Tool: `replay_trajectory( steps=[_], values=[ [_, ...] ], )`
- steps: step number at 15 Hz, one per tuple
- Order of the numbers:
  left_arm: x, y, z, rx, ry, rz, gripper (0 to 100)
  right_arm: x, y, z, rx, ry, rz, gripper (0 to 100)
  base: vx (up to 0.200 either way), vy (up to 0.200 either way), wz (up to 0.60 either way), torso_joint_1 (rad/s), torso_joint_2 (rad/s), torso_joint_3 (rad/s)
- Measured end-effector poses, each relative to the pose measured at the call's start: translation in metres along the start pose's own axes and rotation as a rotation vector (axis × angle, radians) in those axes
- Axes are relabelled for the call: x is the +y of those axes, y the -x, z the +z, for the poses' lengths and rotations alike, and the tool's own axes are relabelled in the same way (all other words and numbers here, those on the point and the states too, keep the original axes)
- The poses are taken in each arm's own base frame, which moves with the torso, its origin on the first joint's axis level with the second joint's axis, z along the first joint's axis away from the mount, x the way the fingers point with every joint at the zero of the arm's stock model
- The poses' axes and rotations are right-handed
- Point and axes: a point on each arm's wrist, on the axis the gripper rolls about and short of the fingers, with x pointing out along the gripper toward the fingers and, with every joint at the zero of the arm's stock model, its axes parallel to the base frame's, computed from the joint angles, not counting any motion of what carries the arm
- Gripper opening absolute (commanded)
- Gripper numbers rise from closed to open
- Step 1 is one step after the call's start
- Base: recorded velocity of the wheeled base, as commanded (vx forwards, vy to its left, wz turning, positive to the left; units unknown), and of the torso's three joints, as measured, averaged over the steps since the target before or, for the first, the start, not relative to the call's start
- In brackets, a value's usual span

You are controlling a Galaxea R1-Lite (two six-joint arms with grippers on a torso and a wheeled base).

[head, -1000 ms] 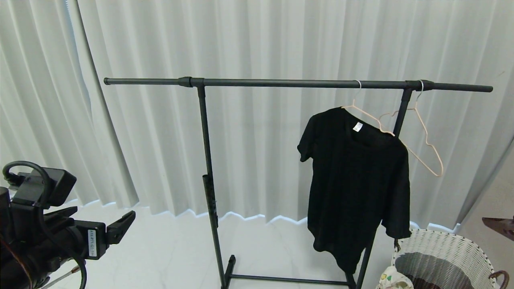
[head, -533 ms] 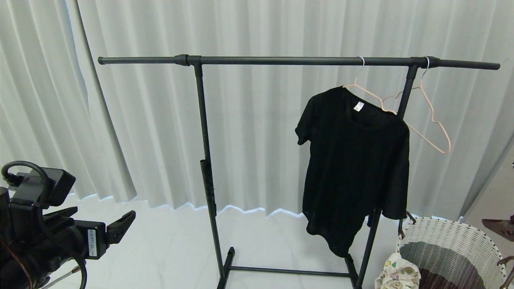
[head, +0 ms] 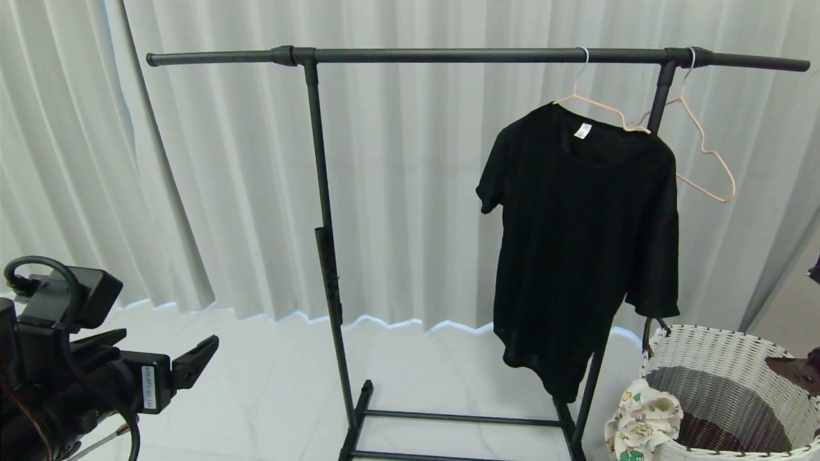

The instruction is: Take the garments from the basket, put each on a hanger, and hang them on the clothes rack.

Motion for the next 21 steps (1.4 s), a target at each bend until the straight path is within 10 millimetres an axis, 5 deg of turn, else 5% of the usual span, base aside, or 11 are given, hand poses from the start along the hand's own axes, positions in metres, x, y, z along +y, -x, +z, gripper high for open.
replay_trajectory(
  steps=[10,21],
  values=[
    [-0.025,0.005,-0.001,-0.015,-0.031,-0.158,100,0.005,-0.044,-0.033,0.116,0.017,-0.03,100,0.12,0.0,0.0,-0.005,0.02,0.014],
    [-0.028,0.005,-0.013,0.029,-0.056,-0.173,100,0.033,-0.158,-0.087,0.235,0.031,-0.012,100,0.0,0.0,0.0,0.0,0.0,0.0]
  ],
)
